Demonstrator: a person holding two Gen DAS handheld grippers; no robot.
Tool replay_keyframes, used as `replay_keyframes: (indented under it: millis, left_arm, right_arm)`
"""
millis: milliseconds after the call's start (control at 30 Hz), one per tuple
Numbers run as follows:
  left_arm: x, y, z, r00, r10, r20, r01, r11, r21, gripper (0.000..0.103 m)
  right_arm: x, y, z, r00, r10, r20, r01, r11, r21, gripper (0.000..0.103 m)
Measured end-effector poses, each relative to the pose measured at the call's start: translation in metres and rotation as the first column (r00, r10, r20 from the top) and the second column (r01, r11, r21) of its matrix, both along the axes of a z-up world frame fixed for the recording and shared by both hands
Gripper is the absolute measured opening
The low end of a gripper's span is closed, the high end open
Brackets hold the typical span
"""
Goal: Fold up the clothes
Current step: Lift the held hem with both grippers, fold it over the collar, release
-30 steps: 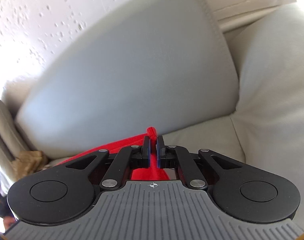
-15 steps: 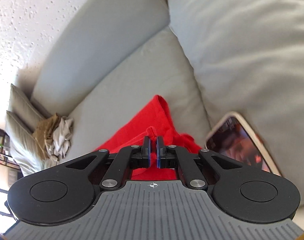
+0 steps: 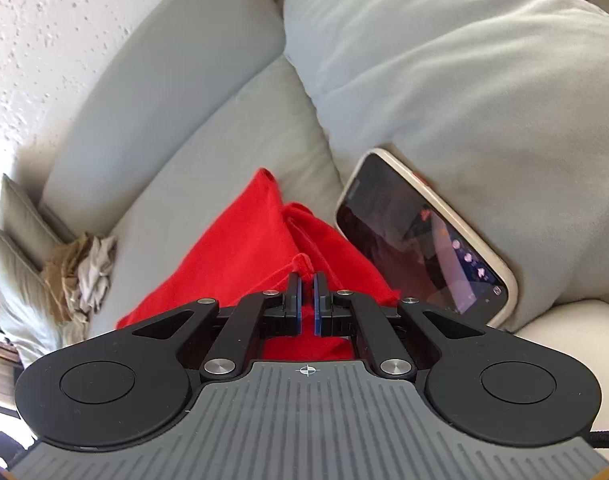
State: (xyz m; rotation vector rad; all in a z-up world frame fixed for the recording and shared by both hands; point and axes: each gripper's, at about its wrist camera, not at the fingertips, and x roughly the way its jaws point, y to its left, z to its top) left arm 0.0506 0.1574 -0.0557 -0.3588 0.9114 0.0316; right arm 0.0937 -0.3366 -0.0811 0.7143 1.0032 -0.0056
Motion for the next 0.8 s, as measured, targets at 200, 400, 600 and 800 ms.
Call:
replay_keyframes:
  millis: [200, 400, 600, 800]
  left_arm:
    - [-0.003, -0.002, -0.011, 0.994, -0.005, -0.107, 0.015, 0.995, 0.094, 0.022]
    - [-0.044, -0.018, 0.025, 0.997, 0.070, -0.042, -0.054, 0.950, 0.306, 0.034]
    - [-0.049, -0.042, 0.038, 0.995, -0.054, 0.082, 0.039, 0.984, 0.172, 0.030]
    - [-0.031, -0.098, 0.017, 0.973, -0.223, 0.058, 0.207, 0.957, 0.204, 0.031]
  right_arm:
    - [-0.009, 0.015, -0.006, 0.990, 0.125, -0.059, -0.130, 0.988, -0.088, 0.008]
    - [-0.039, 0.010, 0.020, 0.988, 0.143, -0.063, -0.151, 0.978, -0.145, 0.048]
    - [-0.059, 0.025, 0.045, 0.975, 0.207, 0.081, -0.189, 0.964, -0.187, 0.040]
    - [-0.051, 0.050, 0.034, 0.962, 0.265, 0.065, -0.249, 0.951, -0.185, 0.027]
